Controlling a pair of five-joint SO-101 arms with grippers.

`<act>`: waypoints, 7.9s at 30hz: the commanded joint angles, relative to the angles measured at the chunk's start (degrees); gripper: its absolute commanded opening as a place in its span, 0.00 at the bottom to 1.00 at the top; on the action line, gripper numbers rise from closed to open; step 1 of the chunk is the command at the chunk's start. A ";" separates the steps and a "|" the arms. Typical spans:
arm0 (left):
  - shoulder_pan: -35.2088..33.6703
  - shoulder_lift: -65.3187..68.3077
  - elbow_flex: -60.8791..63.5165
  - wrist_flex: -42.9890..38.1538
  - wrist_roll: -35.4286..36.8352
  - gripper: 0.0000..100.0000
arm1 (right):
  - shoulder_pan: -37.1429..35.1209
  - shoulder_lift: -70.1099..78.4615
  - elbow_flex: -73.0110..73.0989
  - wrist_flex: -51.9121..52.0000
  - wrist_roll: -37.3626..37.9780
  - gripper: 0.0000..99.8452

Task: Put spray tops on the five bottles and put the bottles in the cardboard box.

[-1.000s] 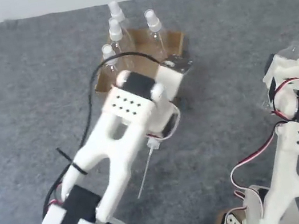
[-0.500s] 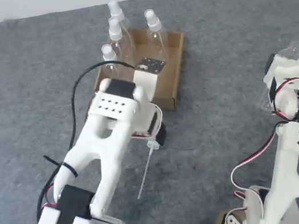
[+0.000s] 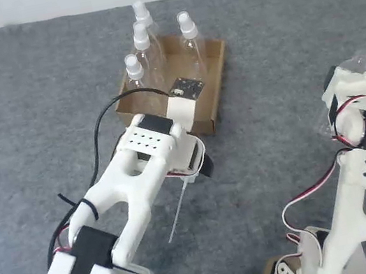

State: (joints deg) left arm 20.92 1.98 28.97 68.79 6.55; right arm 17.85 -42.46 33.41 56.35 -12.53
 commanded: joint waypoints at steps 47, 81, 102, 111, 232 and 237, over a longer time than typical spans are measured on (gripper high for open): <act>-8.70 -35.87 9.36 0.35 -1.76 0.05 | -11.47 -2.68 -0.79 0.48 0.62 0.04; -23.82 -85.54 30.81 -13.19 9.85 0.01 | -44.26 -5.32 7.03 1.71 11.52 0.04; -23.74 -101.54 32.66 -13.54 13.27 0.01 | -55.25 -29.85 32.18 -17.27 16.44 0.04; -23.74 -106.29 32.66 -20.04 16.35 0.01 | -60.44 -37.41 44.04 -27.03 26.11 0.04; -3.52 -106.20 44.18 -18.37 12.04 0.05 | -66.24 -44.44 52.31 -34.95 27.08 0.04; -1.93 -106.20 45.76 -19.96 9.93 0.05 | -68.44 -44.44 52.40 -34.68 27.16 0.04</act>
State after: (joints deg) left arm 18.20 -103.34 75.03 50.68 17.71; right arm -49.14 -85.01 87.47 22.59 13.85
